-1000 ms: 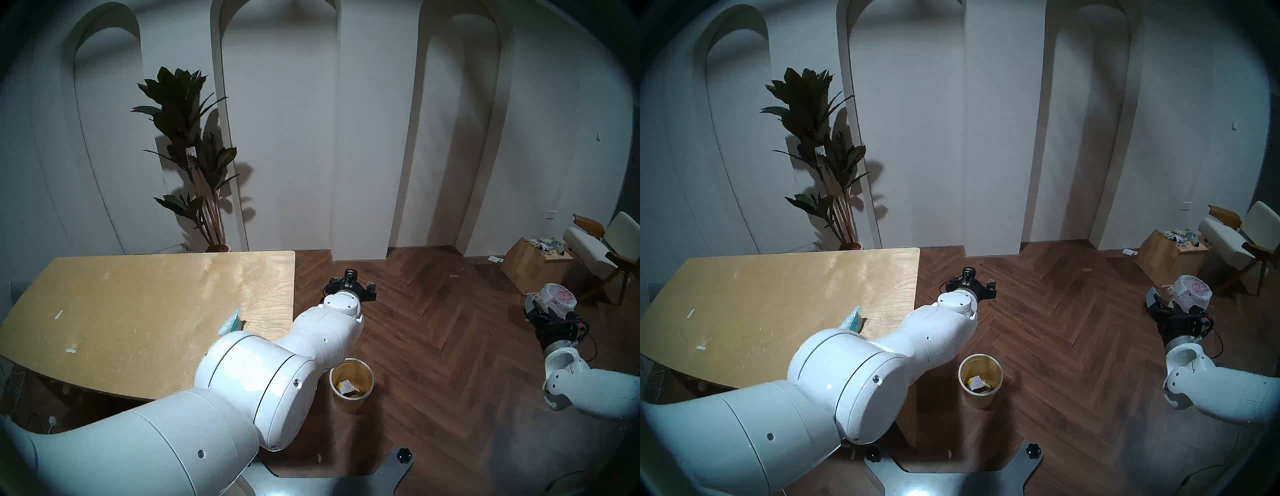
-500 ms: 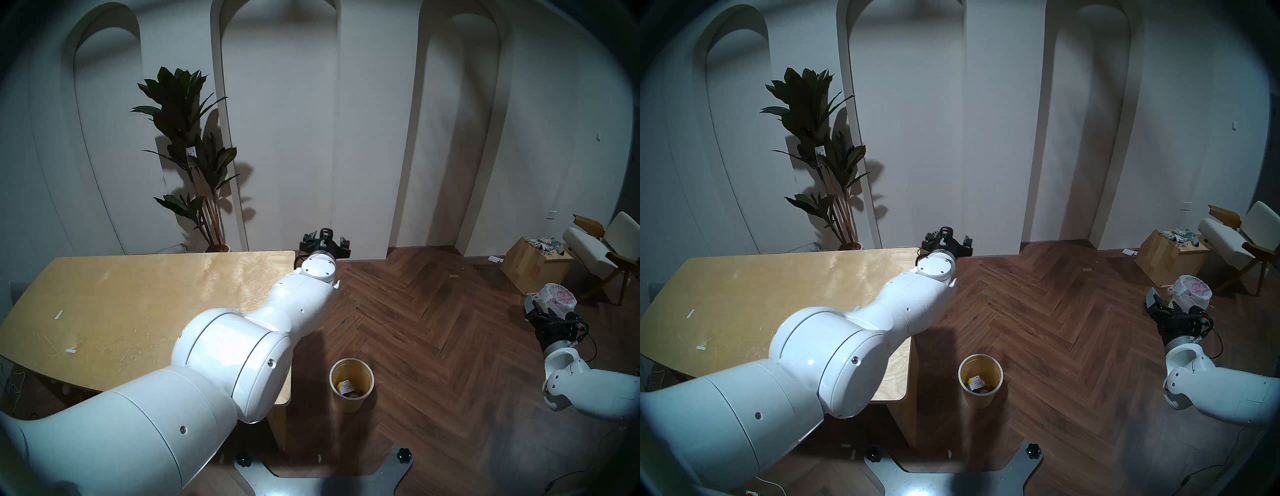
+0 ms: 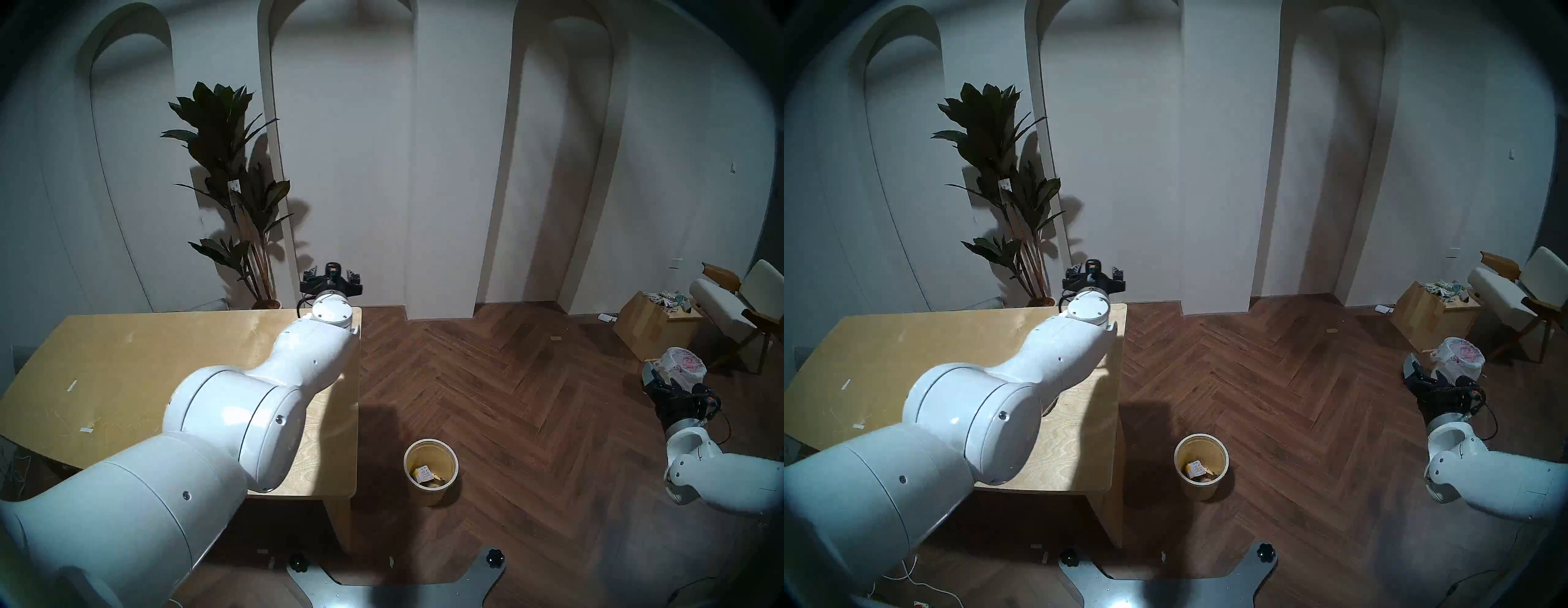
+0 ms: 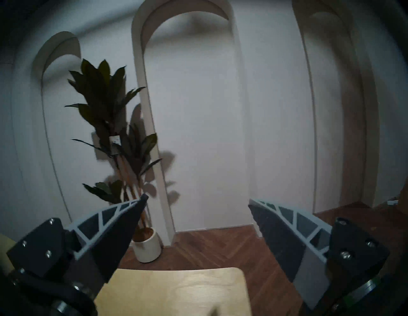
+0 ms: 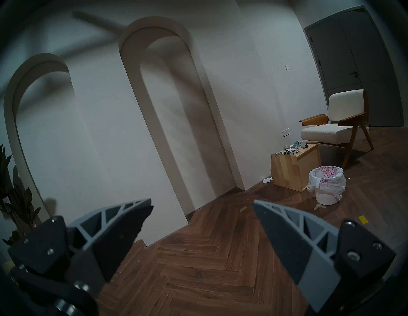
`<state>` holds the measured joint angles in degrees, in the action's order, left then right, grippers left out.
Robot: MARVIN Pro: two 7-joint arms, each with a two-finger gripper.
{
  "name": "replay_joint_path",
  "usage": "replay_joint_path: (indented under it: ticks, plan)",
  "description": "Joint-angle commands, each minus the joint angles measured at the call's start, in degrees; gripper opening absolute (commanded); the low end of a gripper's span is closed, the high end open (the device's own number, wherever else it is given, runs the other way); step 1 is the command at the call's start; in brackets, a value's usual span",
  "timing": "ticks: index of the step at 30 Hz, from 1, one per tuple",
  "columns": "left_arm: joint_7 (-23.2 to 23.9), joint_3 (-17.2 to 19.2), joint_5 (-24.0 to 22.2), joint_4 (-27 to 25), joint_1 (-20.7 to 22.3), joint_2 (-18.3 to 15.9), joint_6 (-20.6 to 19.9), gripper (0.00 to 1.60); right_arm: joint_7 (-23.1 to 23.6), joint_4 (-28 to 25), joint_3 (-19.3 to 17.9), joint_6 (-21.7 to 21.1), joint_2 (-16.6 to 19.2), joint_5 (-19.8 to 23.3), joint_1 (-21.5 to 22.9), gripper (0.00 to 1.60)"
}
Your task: Put the trash into the trash bin on the ground
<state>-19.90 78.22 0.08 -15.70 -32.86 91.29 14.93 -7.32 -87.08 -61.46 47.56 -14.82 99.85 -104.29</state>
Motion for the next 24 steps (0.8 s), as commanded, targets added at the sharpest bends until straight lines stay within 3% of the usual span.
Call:
replay_joint_path:
  ticks: [1, 15, 24]
  plan:
    - [-2.2, 1.5, 0.6, -0.9, 1.6, -6.5, 0.2, 1.6, 0.5, -1.4, -0.3, 0.1, -0.2, -0.4, 0.6, 1.6]
    - [-5.4, 4.7, 1.2, -0.9, 1.2, -15.4, 0.3, 1.6, 2.5, -9.1, 0.4, -0.2, -2.3, -2.3, 2.1, 1.6]
    - [-7.2, 6.8, 1.5, -1.2, 1.0, -21.6, 0.5, 1.6, 4.2, -16.7, 1.4, -0.7, -4.3, -4.5, 3.4, 1.6]
